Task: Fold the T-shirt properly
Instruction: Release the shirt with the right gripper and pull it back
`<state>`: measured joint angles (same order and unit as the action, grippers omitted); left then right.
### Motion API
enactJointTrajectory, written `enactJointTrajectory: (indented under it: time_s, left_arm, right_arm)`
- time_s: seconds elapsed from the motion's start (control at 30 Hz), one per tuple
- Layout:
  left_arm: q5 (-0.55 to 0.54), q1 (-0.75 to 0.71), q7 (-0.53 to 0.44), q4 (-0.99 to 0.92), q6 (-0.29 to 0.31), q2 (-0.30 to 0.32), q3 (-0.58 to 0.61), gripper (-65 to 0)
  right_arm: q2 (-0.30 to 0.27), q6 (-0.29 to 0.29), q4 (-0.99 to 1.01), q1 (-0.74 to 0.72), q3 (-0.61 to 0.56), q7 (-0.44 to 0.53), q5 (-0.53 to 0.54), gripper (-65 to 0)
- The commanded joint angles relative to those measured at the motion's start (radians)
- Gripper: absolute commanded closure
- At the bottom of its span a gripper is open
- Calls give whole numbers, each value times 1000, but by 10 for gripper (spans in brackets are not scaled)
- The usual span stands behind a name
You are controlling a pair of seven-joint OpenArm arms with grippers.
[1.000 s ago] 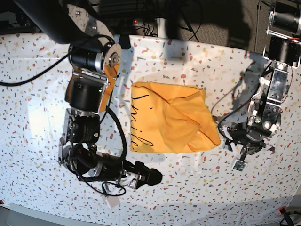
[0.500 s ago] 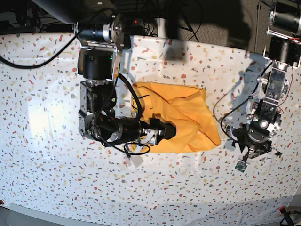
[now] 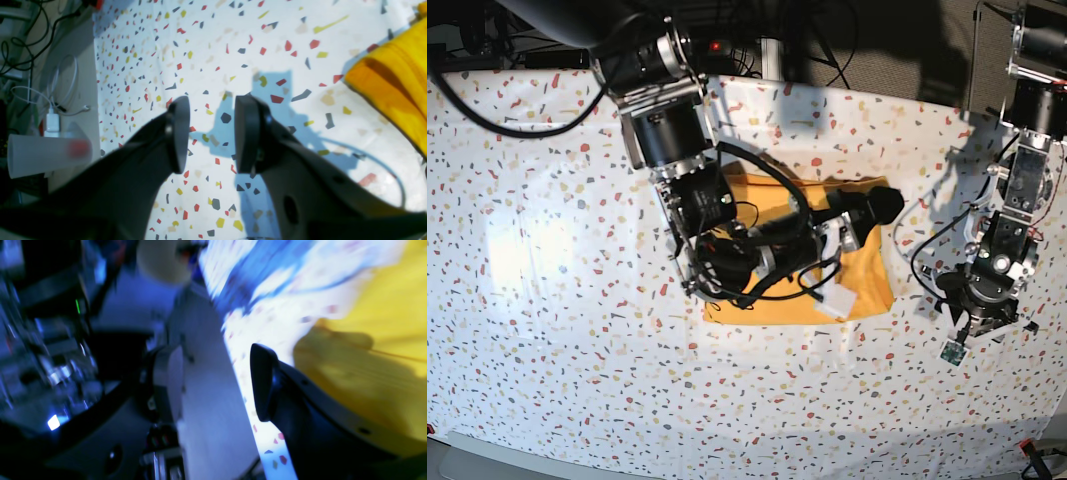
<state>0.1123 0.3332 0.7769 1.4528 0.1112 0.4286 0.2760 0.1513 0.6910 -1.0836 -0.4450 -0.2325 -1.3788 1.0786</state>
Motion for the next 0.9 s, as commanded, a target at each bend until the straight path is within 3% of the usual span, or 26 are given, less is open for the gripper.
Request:
enactJointTrajectory:
  time_s: [0.0, 0.13, 0.2, 0.33, 0.47, 0.57, 0.7, 0.87]
  left_arm:
    - [10, 30, -21, 19, -7, 10, -8, -220]
    - [11, 30, -10, 19, -7, 10, -8, -220]
    - [8, 29, -11, 19, -24, 10, -8, -220]
    - [-117, 30, -34, 20, -135, 14, -8, -220]
    - [-341, 29, -36, 20, -144, 11, -8, -220]
    - [-384, 27, -30, 20, -133, -14, -8, -220]
    - [-394, 26, 32, 20, -129, -88, -8, -220]
    - [-407, 0, 65, 26, -113, -178, -8, -220]
  right_arm:
    - [6, 7, -16, -29, -15, 13, 30, -325]
    - [6, 7, -16, -50, -23, 97, 17, -325]
    - [6, 7, -16, -78, 10, 150, -43, -325]
    - [6, 7, -16, -142, 145, 294, -308, -325]
    - [6, 7, -16, -182, 333, 546, -614, -325]
    - [6, 7, -16, -192, 456, 709, -787, -325]
    - [6, 7, 17, -188, 541, 766, -870, -325]
    - [6, 7, 158, -189, 544, 880, -986, -325]
